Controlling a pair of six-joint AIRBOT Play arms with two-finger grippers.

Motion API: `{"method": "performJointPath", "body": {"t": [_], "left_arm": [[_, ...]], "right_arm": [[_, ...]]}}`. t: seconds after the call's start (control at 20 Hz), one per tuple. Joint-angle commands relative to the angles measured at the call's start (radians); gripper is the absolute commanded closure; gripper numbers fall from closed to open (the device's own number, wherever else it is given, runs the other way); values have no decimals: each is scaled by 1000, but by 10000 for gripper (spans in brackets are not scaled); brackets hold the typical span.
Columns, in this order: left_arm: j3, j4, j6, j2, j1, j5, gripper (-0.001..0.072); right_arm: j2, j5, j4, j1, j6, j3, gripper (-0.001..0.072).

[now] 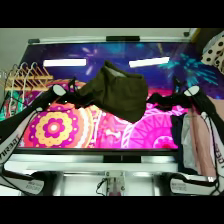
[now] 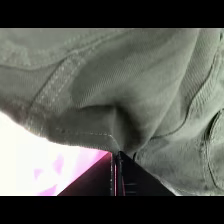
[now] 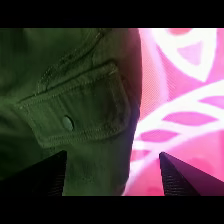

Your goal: Fold the shirts.

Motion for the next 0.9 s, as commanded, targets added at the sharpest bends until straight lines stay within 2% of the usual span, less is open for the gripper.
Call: {"method": "performJointPath", "body": {"t": [0.0, 0.1, 0.2, 0.25, 0.3, 0.35, 0.45, 0.6, 0.7, 0.75, 0.85], "left_arm": [[0, 10, 3, 11, -15, -24, 617], [0, 10, 3, 11, -31, -24, 617], [0, 9, 3, 13, -44, -25, 617], [0, 9, 3, 17, -46, -25, 616], [0, 10, 6, 26, -48, -26, 617], [0, 9, 38, 39, -47, -25, 616], [5, 10, 103, 72, -19, -27, 616], [48, 9, 109, 116, 86, -28, 616], [105, 9, 109, 122, 164, -39, 616], [133, 9, 109, 121, 195, -52, 616], [172, 9, 121, 121, 243, -62, 616]], "right_arm": [[-98, -70, 113, 20, -52, 1, 33], [-131, -98, 114, 65, -63, 1, 34], [-154, -167, 119, 106, -19, 1, 52], [-161, -195, 130, 114, 4, 1, 153], [-161, -208, 139, 118, 11, 1, 394], [-158, -202, 145, 117, 13, 7, 561], [-138, -120, 143, 102, -18, 35, 574], [-50, 67, 138, 108, 4, 42, 575], [6, 192, 127, 174, 61, 19, 575], [42, 192, 127, 237, 104, -16, 575], [116, 56, 143, 397, 212, -107, 574]]}}
